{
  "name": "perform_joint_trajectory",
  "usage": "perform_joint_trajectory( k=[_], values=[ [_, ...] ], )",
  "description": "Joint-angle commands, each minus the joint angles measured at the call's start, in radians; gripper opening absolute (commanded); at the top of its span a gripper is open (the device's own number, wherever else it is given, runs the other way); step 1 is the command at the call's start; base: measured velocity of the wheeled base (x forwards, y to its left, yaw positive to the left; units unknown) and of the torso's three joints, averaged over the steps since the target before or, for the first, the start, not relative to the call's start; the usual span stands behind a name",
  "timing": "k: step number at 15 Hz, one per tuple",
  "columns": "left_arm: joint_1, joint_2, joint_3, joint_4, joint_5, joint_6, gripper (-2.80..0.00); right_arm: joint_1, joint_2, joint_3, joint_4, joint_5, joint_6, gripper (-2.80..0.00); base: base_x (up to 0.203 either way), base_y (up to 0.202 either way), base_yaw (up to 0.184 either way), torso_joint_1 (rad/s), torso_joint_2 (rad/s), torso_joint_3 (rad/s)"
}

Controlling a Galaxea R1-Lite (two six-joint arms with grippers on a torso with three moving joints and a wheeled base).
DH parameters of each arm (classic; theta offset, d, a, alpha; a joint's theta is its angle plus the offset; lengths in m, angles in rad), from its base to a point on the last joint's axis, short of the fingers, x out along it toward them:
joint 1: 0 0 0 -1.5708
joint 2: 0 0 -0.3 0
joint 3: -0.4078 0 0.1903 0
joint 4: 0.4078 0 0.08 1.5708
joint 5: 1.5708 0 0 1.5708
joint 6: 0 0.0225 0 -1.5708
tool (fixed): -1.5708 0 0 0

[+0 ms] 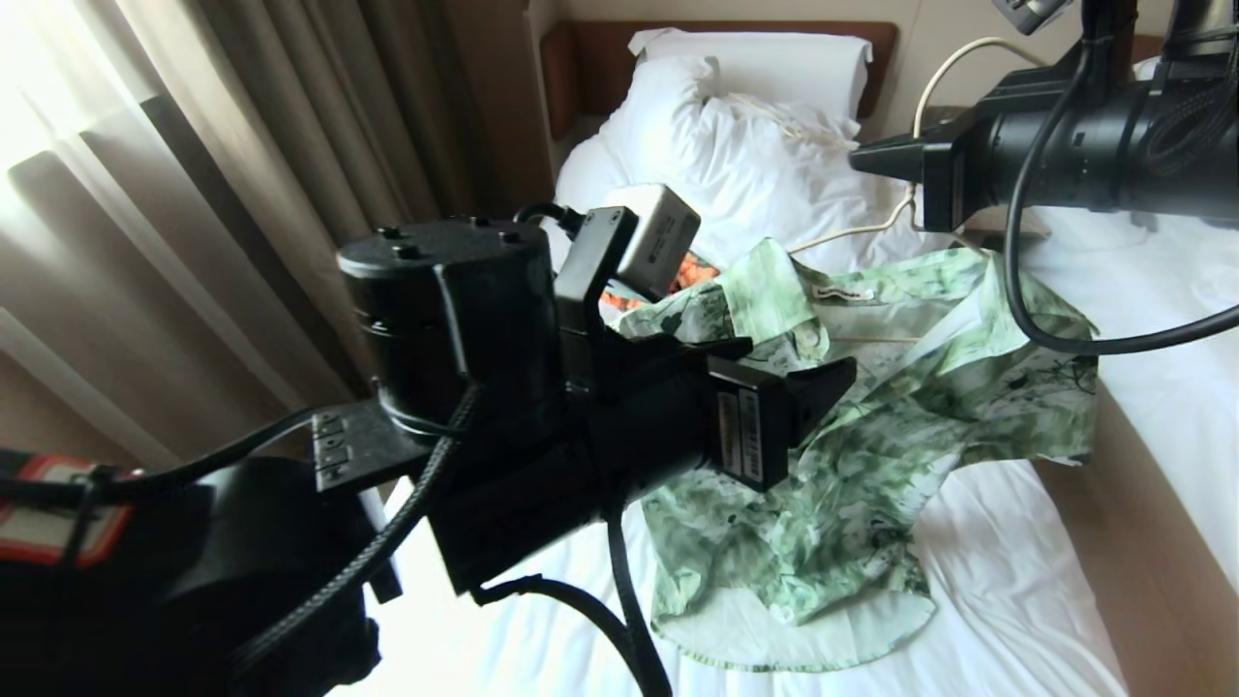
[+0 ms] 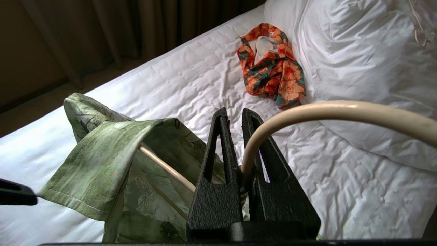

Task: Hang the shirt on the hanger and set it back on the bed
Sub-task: Take the clothes hanger out of the clothes

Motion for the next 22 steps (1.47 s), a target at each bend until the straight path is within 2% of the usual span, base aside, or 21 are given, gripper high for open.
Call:
perform_joint_trajectory(
  k=[1,2,6,15,20,21,22],
  values=[
    [0.003,0.046,-0.026,-0.004,0.002,-0.017,0.0,0.0,-0.011,0.009,-0.003,0.002,-0.002,-2.8,0.0,0.0,0.0,0.0,0.0,0.0],
    [0.003,0.057,-0.039,-0.004,0.002,-0.051,0.0,0.0,-0.024,0.015,-0.006,0.003,-0.002,-2.8,0.0,0.0,0.0,0.0,0.0,0.0],
    [0.007,0.055,-0.019,-0.004,0.006,-0.077,0.0,-0.023,-0.029,0.022,-0.037,0.015,-0.003,-2.8,0.0,0.0,0.0,0.0,0.0,0.0],
    [0.066,0.122,-0.148,0.001,0.01,-0.076,0.0,-0.028,-0.059,0.092,-0.061,0.037,-0.003,-2.8,0.0,0.0,0.0,0.0,0.0,0.0],
    [0.058,0.13,-0.171,0.003,0.007,-0.075,0.0,-0.02,-0.06,0.115,-0.062,0.037,-0.003,-2.8,0.0,0.0,0.0,0.0,0.0,0.0],
    [0.058,0.131,-0.173,0.003,0.007,-0.074,-2.8,-0.017,-0.061,0.12,-0.067,0.038,-0.003,-2.8,0.0,0.0,0.0,0.0,0.0,0.0],
    [0.058,0.131,-0.172,0.001,0.007,-0.074,-2.8,-0.017,-0.06,0.123,-0.071,0.037,-0.003,-2.8,0.0,0.0,0.0,0.0,0.0,0.0]
  ],
)
